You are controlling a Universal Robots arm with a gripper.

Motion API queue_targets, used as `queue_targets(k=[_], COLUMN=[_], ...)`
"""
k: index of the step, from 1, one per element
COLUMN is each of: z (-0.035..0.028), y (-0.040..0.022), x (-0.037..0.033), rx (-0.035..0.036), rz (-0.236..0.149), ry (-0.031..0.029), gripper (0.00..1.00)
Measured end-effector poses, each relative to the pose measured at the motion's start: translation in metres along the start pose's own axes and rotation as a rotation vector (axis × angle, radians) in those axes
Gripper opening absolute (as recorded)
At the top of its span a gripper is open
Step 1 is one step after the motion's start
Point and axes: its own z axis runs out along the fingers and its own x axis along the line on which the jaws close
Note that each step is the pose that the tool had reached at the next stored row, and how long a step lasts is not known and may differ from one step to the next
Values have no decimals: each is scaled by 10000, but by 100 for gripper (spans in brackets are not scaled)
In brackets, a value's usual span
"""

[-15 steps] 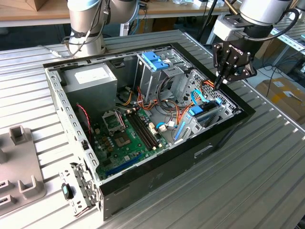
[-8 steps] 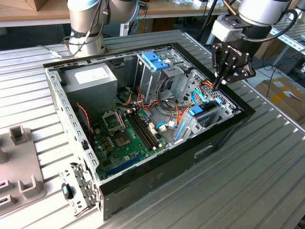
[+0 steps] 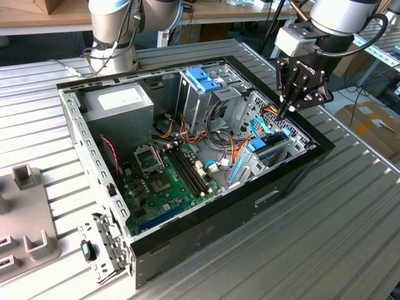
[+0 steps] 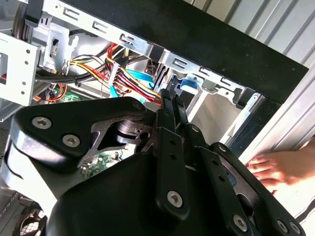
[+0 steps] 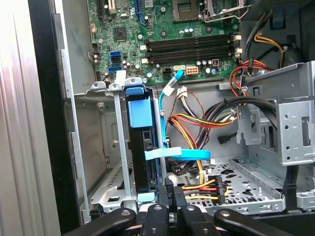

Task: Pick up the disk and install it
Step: 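Insert the first disk wire, then insert the second disk wire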

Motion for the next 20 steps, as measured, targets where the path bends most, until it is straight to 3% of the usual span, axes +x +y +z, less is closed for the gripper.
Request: queue_targets(k=[7,13,17,20], z=[1,9,41,43], y=[2,61,67,69], x=[0,6,5,6], rx=[-1,0,16,21], rz=[0,-40,-639,-782], ry=[0,-4,-35,-40], gripper=[16,16,16,16])
